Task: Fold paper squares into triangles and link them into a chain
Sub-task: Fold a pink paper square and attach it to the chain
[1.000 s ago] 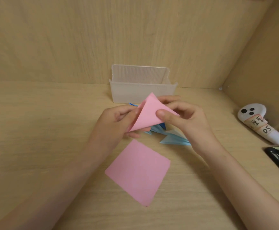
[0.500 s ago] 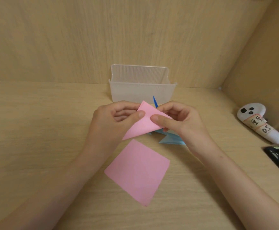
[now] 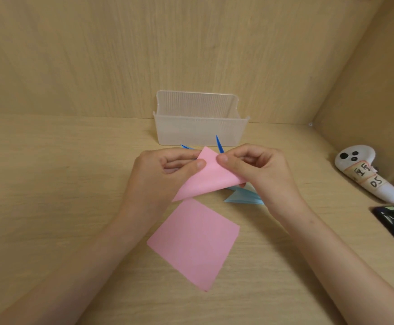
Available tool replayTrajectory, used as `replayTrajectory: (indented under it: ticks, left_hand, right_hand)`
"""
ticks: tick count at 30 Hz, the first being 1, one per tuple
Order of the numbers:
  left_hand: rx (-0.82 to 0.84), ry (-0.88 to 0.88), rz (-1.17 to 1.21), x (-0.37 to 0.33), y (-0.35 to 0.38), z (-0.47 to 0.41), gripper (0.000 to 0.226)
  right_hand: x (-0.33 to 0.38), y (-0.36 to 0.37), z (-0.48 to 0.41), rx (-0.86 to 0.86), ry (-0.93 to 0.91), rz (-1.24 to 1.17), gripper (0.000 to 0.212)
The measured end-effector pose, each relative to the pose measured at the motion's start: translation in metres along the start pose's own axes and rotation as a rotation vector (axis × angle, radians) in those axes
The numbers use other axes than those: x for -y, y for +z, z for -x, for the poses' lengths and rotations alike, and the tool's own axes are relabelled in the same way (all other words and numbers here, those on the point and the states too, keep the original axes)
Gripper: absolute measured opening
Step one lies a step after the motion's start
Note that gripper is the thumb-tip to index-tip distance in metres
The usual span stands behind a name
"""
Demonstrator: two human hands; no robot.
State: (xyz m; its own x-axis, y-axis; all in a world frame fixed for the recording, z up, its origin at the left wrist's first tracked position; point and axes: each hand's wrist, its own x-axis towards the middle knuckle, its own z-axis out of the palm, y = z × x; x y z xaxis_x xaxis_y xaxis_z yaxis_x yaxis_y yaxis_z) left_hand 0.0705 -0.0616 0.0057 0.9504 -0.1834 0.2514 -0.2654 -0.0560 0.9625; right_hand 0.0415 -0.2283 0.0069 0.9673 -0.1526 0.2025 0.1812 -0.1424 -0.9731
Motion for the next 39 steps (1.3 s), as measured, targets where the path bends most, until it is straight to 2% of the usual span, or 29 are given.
replayTrajectory:
  ticks: [14,25,39]
  left_hand:
    - [-0.016,-0.012,0.023,-0.0020,0.0007,0.0005,0.026]
    - [-0.066,-0.049,0.052,-0.0014,-0.0003,0.0001,0.018]
    - [-0.035,-0.036,0.055,-0.0035,0.0000,0.0014,0.017]
  right_hand:
    - [0.0029,0.0022,0.0019,-0.006,-0.026,0.003,0.010]
    - [0.0010,0.0055,0.0028,0.032,-0.060,0.027,0.009]
    - [0.0009,0.0053,0.0032,0.018,-0.075,0.030,0.009]
